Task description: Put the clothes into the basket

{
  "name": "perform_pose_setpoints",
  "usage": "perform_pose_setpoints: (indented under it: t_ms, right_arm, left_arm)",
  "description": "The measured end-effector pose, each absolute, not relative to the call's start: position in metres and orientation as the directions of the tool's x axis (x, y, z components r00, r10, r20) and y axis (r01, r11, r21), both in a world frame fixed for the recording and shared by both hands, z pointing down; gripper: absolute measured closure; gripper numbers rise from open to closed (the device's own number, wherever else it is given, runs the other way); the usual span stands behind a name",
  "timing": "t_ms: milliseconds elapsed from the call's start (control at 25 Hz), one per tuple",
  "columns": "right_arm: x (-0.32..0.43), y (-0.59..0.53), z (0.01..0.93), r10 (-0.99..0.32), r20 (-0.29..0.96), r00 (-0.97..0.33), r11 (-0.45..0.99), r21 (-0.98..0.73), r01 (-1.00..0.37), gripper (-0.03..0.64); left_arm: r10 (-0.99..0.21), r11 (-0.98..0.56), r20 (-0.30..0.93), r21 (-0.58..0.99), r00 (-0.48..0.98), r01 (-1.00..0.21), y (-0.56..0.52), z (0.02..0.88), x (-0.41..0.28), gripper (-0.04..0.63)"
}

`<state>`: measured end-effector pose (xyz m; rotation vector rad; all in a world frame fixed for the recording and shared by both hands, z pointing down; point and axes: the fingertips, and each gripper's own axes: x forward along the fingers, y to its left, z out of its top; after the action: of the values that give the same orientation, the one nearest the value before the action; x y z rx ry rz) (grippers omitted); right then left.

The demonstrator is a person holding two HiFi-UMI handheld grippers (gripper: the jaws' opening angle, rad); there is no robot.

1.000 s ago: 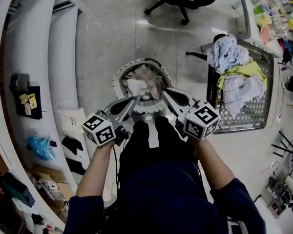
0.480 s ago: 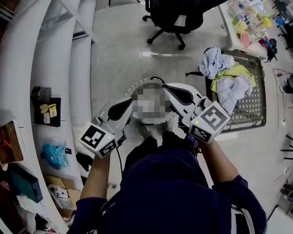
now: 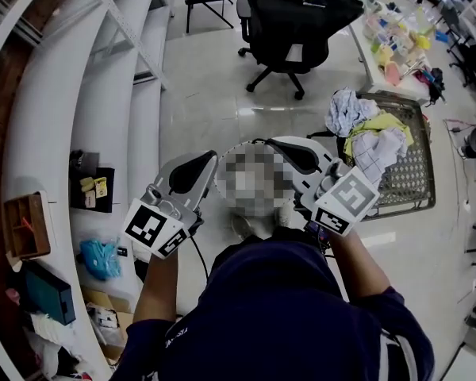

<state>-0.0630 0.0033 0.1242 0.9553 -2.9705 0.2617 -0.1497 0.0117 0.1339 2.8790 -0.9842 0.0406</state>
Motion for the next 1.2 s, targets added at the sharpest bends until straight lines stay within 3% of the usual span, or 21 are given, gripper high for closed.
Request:
perform_pose_setpoints:
  t_ms: [1200]
  right_arm:
    - [-0.067, -0.004, 0.122, -0.534, 0.109, -0.839, 0.831, -0.119, -0.544, 0.611]
  left_arm:
    - [-0.628, -0.772, 0.055, 0.083, 0.776, -0.631, -0.009, 0.135, -0.137, 0.592]
